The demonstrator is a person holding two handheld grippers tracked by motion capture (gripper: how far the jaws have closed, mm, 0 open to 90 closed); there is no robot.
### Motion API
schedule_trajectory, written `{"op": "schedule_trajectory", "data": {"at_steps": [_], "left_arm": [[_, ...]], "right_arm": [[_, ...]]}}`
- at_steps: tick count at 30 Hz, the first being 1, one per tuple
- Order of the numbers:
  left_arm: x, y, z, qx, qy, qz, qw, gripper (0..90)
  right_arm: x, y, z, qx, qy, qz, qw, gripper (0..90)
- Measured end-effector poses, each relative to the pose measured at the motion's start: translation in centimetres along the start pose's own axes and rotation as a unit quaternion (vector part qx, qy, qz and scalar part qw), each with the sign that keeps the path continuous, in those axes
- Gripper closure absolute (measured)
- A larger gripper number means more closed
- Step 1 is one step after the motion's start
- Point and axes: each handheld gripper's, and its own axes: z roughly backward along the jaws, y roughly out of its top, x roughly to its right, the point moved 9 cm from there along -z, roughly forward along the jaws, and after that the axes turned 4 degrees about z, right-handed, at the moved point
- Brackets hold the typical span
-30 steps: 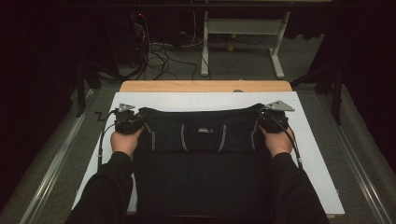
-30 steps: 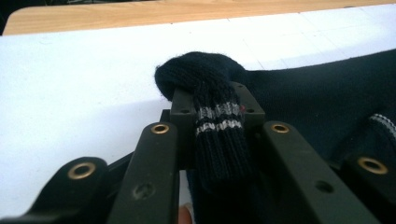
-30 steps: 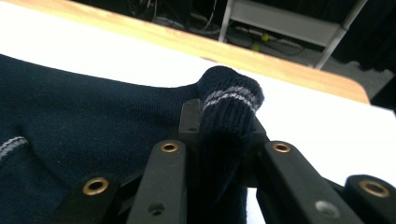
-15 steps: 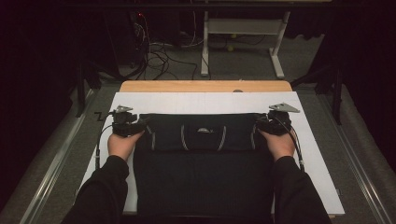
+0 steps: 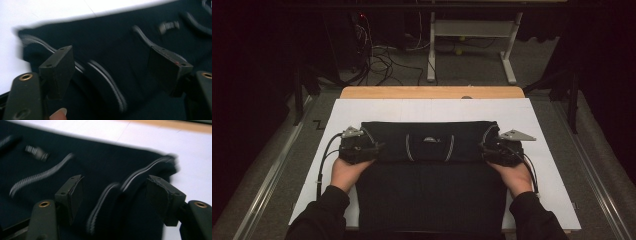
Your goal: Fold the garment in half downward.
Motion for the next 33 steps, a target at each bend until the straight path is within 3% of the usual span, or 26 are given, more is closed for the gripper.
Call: {"op": "schedule_trajectory", "data": {"at_steps": [3,5,8,11,14,17,21,28,33], "left_arm": [[-0.1,-1.4,-1.0,-0.046,0.017,-0.003,0.9988,26.2],[-0.2,-1.9,-1.4,-0.059,0.023,0.002,0.998,28.9],[-0.4,-2.3,-1.2,-0.052,0.031,0.002,0.9982,40.3],[-0.5,-2.6,-1.1,-0.043,0.034,0.0,0.9985,48.8],[-0.4,-2.7,-1.1,-0.037,0.03,-0.001,0.9989,60.2],[-0.3,-2.6,-1.0,-0.031,0.021,0.002,0.9993,69.4],[-0.2,-2.0,-0.4,-0.011,0.012,0.013,0.9998,71.9],[0.6,-0.5,1.3,0.023,0.011,0.005,0.9997,72.3],[1.4,-0.5,2.7,0.034,0.003,-0.005,0.9994,72.2]], "right_arm": [[-0.9,-1.2,-0.5,-0.027,-0.007,0.025,0.9993,34.6],[-1.1,-1.9,-0.9,-0.041,0.0,0.02,0.999,35.4],[-1.1,-2.9,-1.3,-0.067,0.004,0.007,0.9977,38.0],[-1.2,-3.1,-1.3,-0.068,0.018,-0.007,0.9975,46.9],[-1.5,-2.9,-1.3,-0.061,0.031,-0.002,0.9977,63.6],[-1.9,-2.8,-1.1,-0.058,0.032,0.013,0.9977,71.0],[-2.0,-2.3,-0.7,-0.043,0.026,0.019,0.9986,72.6],[-2.0,-0.8,0.9,-0.007,0.023,0.024,0.9994,72.7],[-2.2,-0.7,2.2,0.003,0.018,0.036,0.9992,72.7]]}}
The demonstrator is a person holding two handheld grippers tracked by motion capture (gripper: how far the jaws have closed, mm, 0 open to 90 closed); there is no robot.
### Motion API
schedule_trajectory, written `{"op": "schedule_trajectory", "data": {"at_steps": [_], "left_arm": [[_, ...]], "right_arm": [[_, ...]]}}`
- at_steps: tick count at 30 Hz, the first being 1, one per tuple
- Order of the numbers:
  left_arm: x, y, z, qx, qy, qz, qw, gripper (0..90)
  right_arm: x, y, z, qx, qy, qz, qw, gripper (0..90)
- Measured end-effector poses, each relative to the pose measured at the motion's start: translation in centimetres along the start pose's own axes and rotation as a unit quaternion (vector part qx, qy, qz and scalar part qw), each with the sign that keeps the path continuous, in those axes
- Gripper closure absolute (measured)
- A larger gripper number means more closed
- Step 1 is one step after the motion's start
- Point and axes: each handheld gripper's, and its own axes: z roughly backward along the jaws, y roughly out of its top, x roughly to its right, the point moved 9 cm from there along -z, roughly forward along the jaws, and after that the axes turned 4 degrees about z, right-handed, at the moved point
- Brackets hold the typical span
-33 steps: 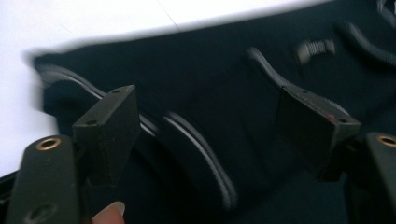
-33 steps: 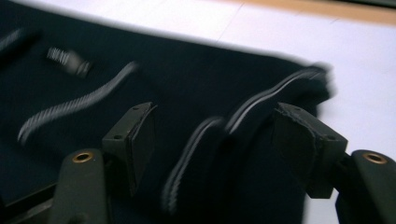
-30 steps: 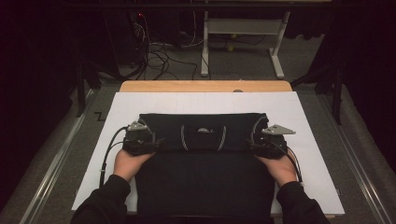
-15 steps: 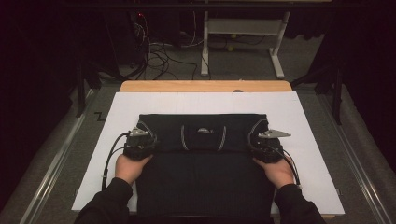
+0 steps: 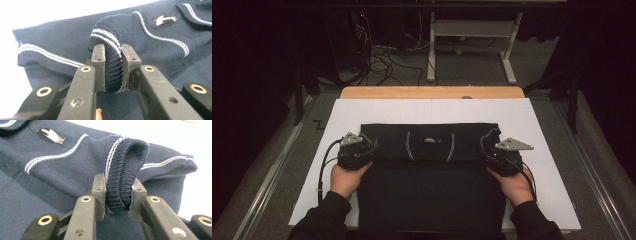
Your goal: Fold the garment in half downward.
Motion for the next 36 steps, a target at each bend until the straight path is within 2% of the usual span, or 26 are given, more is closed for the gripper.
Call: {"op": "schedule_trajectory", "data": {"at_steps": [8,13,17,21,23,25,29,32,36], "left_arm": [[1.2,-2.1,1.5,-0.005,-0.017,-0.009,0.9998,72.2],[1.8,-3.5,2.1,-0.009,-0.024,-0.015,0.9996,72.1],[2.0,-4.9,2.2,-0.021,-0.026,-0.013,0.9994,72.0],[2.0,-5.4,2.7,-0.024,-0.031,-0.01,0.9992,71.8],[2.1,-6.2,2.7,-0.041,-0.03,-0.019,0.9985,71.8],[2.2,-6.7,2.6,-0.052,-0.028,-0.024,0.9979,71.5],[2.0,-7.4,2.2,-0.066,-0.027,-0.017,0.9973,70.6],[2.0,-7.5,2.2,-0.067,-0.023,-0.018,0.9973,69.1],[1.9,-7.6,2.1,-0.067,-0.024,-0.013,0.9974,61.6]], "right_arm": [[-1.2,-1.4,2.0,0.012,0.012,0.001,0.9998,72.7],[-1.9,-2.7,2.7,0.005,0.015,0.006,0.9998,72.7],[-2.2,-3.6,3.1,0.002,0.018,0.008,0.9998,72.6],[-2.6,-4.4,3.5,-0.004,0.02,0.013,0.9997,72.3],[-2.8,-4.6,3.7,-0.008,0.02,0.018,0.9996,72.1],[-2.9,-4.9,3.8,-0.012,0.024,0.017,0.9995,71.8],[-2.9,-5.5,3.6,-0.023,0.029,0.009,0.9993,70.8],[-3.0,-5.8,3.4,-0.031,0.031,0.007,0.999,69.3],[-3.1,-6.4,3.1,-0.043,0.038,-0.003,0.9983,62.8]]}}
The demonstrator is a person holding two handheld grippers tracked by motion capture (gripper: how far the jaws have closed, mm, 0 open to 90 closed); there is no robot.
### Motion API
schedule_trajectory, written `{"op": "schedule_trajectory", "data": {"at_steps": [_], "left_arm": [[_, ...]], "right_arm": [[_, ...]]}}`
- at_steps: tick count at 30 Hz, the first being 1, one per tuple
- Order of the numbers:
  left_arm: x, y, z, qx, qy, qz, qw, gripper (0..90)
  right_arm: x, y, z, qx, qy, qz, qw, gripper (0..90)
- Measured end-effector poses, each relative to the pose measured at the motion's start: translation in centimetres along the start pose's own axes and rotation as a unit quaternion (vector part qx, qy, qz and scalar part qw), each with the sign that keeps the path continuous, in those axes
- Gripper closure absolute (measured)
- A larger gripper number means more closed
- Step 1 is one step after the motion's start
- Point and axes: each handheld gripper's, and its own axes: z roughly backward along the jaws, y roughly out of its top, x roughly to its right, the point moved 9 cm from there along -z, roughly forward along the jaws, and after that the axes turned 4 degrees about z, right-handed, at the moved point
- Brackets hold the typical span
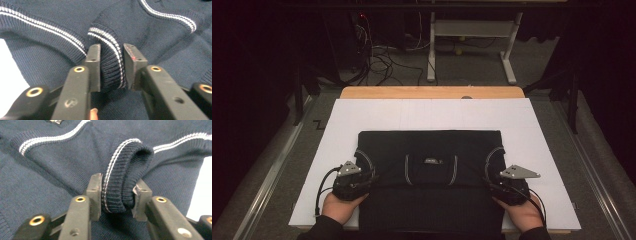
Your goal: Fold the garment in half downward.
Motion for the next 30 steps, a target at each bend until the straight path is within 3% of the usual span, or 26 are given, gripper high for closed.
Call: {"op": "schedule_trajectory", "data": {"at_steps": [6,10,14,17,19,22,26,30], "left_arm": [[-0.6,0.7,0.5,0.019,0.018,0.008,0.9996,41.2],[-0.6,1.8,1.2,0.038,0.018,0.005,0.9991,31.3],[0.3,3.2,1.7,0.056,0.003,-0.003,0.9984,30.4],[0.8,4.4,1.4,0.053,-0.007,-0.002,0.9986,27.8],[1.2,5.3,1.1,0.052,-0.023,0.004,0.9984,26.6],[2.7,6.7,0.4,0.057,-0.031,-0.01,0.9978,26.6],[3.9,8.3,-1.1,0.065,-0.035,-0.009,0.9973,26.7],[4.2,9.2,-2.5,0.054,-0.028,-0.011,0.9981,26.7]], "right_arm": [[0.3,0.4,0.8,0.024,-0.002,-0.015,0.9996,44.6],[0.6,0.9,1.7,0.044,-0.008,-0.019,0.9988,39.8],[0.6,1.5,2.0,0.058,-0.013,-0.018,0.9981,37.4],[0.5,2.3,2.0,0.067,-0.013,-0.019,0.9975,36.6],[0.5,3.3,2.0,0.075,-0.012,-0.022,0.9969,36.6],[0.2,5.4,1.9,0.088,-0.008,-0.019,0.9959,36.7],[-0.9,8.1,0.8,0.093,-0.002,-0.003,0.9956,37.5],[-2.0,9.5,-1.0,0.082,0.003,0.01,0.9966,38.2]]}}
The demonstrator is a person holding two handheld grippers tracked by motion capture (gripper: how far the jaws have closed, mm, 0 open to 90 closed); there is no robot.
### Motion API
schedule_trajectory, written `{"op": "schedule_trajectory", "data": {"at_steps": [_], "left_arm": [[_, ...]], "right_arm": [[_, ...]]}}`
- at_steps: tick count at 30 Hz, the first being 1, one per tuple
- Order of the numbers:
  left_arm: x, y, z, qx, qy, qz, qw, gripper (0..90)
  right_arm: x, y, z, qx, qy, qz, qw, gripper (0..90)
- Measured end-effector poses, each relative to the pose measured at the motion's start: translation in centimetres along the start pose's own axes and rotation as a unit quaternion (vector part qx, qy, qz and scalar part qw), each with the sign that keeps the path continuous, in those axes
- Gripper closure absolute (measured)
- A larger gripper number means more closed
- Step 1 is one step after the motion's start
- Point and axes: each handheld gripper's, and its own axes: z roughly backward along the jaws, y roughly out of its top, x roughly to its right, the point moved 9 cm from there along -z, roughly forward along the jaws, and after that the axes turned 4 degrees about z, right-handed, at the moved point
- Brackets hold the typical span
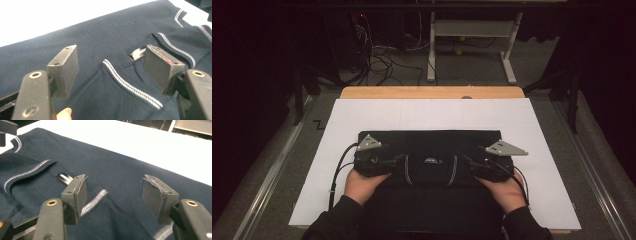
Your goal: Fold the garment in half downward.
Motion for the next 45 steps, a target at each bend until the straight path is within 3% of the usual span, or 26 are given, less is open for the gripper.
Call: {"op": "schedule_trajectory", "data": {"at_steps": [11,23,28,32,37,41,45], "left_arm": [[-0.2,0.1,-2.8,-0.027,0.007,0.01,0.9996,26.8],[-0.5,-0.4,-3.9,-0.043,0.017,0.01,0.9989,26.8],[-1.0,-0.9,-4.7,-0.066,0.027,0.018,0.9973,26.8],[-1.1,-0.9,-5.0,-0.068,0.029,0.019,0.9971,27.7],[-1.3,-1.7,-6.1,-0.095,0.029,0.027,0.9947,27.7],[-0.8,-2.3,-6.5,-0.117,0.025,0.015,0.9928,30.1],[-0.5,-2.5,-6.7,-0.112,0.037,0.003,0.993,35.3]], "right_arm": [[-1.3,0.0,-4.3,-0.04,0.008,-0.007,0.9992,40.6],[-1.4,-0.4,-5.2,-0.052,0.01,-0.017,0.9984,41.1],[-1.5,-1.2,-6.2,-0.076,0.008,-0.016,0.9969,41.8],[-1.6,-1.8,-6.7,-0.092,0.008,-0.015,0.9956,43.1],[-1.4,-2.4,-7.4,-0.109,0.009,-0.022,0.9938,43.7],[-1.6,-3.0,-7.7,-0.126,0.013,-0.024,0.9916,42.7],[-1.7,-3.1,-7.7,-0.129,0.011,-0.021,0.9913,47.7]]}}
